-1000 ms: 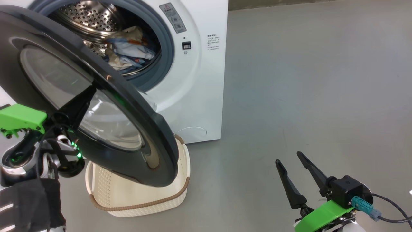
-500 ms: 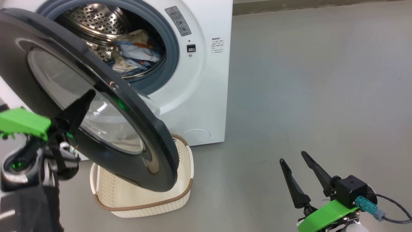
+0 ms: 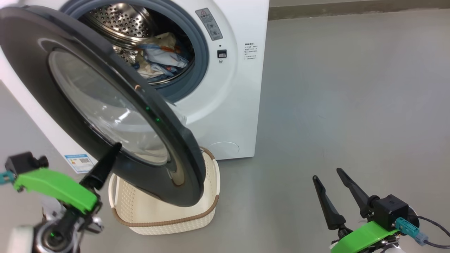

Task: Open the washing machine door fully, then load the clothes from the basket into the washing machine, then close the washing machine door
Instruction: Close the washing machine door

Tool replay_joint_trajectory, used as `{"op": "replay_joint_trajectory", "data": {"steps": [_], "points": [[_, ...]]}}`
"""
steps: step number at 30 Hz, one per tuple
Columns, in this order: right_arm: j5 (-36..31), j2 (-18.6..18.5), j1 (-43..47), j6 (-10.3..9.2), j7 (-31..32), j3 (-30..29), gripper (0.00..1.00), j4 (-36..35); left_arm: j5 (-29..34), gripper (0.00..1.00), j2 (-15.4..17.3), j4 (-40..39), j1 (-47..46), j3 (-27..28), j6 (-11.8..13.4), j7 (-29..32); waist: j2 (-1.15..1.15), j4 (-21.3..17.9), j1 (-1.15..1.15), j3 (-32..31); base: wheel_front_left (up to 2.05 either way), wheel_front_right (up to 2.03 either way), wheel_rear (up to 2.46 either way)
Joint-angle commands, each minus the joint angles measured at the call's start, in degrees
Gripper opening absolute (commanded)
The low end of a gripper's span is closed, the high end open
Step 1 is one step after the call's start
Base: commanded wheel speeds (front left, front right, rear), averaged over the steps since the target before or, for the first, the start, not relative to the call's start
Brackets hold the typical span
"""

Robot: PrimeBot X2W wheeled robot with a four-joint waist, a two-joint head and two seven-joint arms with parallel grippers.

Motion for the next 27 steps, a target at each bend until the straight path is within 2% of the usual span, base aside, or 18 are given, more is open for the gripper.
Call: {"op": "replay_joint_trajectory", "data": {"steps": [1,6,11,18,20,22,27], "points": [[-0.18,-0.43,-0.08,0.08,-0.28,1.15,1.00,-1.56,2.24,1.00,2.29,-2.40,-0.29,0.90,-0.93,-1.87,0.00,0.24,0.00,-0.13,0.00,0.00,0.00],[-0.30,-0.68,0.37,0.08,-0.28,1.00,1.00,-1.67,8.69,1.00,2.40,-2.27,3.49,-3.19,-2.02,-11.77,0.00,0.70,0.00,-0.33,0.00,0.00,0.00],[-0.37,-0.86,0.63,0.08,-0.28,0.66,1.00,-1.83,14.49,1.00,5.02,-0.33,6.60,-9.14,-2.12,-23.82,0.00,0.84,0.00,-0.17,0.00,0.00,0.00],[-0.51,-1.10,1.60,0.08,-0.28,-0.48,1.00,-1.94,19.43,1.00,8.10,7.20,8.68,-15.09,-2.13,-41.39,0.00,1.15,0.00,-0.34,0.00,0.00,0.00],[-0.61,-1.27,1.94,0.08,-0.28,-0.86,1.00,-1.92,22.86,1.00,8.93,10.47,8.99,-16.42,-2.13,-44.47,0.00,1.23,0.00,-0.41,0.00,0.00,0.00],[-0.66,-1.33,2.09,0.08,-0.28,-1.09,1.00,-1.97,24.03,1.00,8.21,11.53,9.45,-15.83,-2.13,-45.05,0.00,1.21,0.00,-0.40,0.00,0.00,0.00],[-0.83,-1.20,2.69,0.08,-0.28,-1.84,1.00,-2.17,30.24,1.00,5.59,7.74,12.16,-10.57,-2.14,-45.17,0.00,1.32,0.00,-0.26,0.00,0.00,0.00]]}}
